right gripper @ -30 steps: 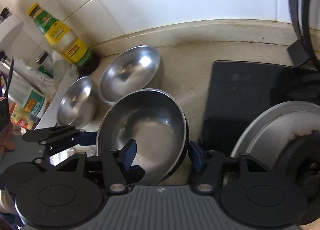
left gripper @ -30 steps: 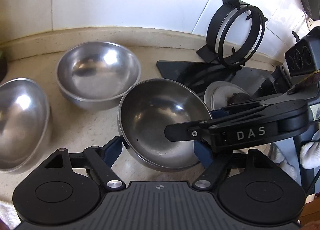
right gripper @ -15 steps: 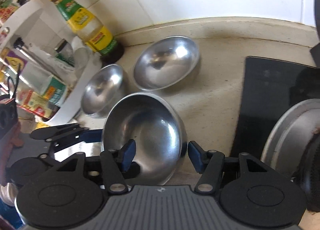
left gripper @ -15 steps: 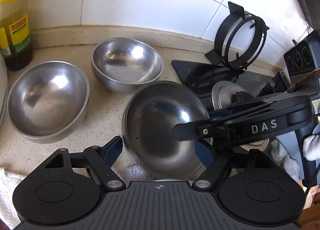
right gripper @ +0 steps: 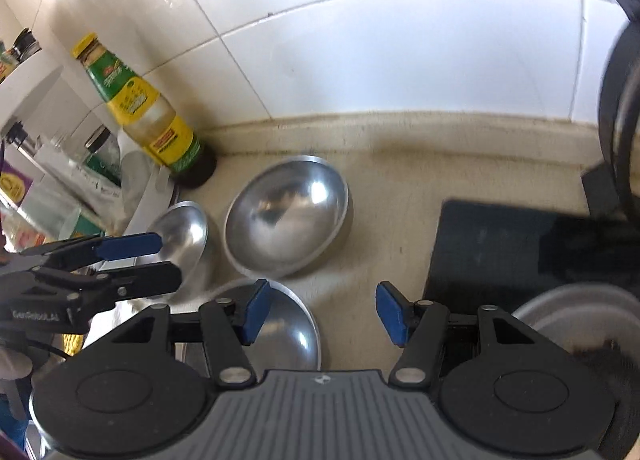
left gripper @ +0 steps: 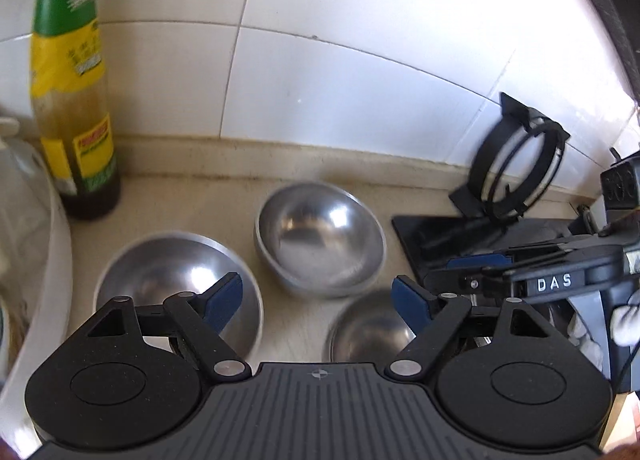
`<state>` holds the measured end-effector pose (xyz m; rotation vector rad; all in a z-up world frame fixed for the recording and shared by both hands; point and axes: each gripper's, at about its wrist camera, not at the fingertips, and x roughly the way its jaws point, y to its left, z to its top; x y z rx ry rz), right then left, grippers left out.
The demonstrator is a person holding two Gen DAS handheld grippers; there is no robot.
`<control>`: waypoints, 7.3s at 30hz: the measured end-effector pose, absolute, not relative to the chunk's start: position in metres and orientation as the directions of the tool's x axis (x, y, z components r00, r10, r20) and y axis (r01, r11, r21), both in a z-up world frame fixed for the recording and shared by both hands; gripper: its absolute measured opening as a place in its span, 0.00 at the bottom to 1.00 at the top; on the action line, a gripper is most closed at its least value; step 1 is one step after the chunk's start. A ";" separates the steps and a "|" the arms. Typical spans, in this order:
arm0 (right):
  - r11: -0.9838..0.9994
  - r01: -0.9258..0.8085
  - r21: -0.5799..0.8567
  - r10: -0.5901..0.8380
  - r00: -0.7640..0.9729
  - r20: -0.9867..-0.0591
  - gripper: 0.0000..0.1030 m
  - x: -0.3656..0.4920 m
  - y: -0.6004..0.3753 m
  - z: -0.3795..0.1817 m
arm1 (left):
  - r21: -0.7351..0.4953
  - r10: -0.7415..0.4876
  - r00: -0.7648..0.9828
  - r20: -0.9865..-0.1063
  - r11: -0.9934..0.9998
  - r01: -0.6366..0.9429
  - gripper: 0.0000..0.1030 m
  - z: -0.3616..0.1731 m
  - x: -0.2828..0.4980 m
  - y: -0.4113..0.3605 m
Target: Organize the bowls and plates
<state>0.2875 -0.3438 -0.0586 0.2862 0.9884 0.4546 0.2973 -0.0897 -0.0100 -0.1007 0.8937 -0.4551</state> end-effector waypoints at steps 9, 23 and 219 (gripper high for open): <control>0.885 -0.188 0.426 0.462 0.464 -0.756 0.59 0.330 -0.332 -0.071 | -0.189 -0.334 0.540 -0.772 0.933 0.307 0.86 -0.020 0.348 -0.109; 0.872 -0.156 0.465 0.486 0.405 -0.775 0.51 0.344 -0.326 -0.100 | -0.093 -0.286 0.516 -0.807 0.925 0.368 0.62 -0.045 0.363 -0.137; 0.906 -0.218 0.362 0.423 0.444 -0.790 0.60 0.255 -0.328 -0.020 | -0.305 -0.458 0.561 -0.690 0.886 0.348 0.74 0.005 0.212 -0.081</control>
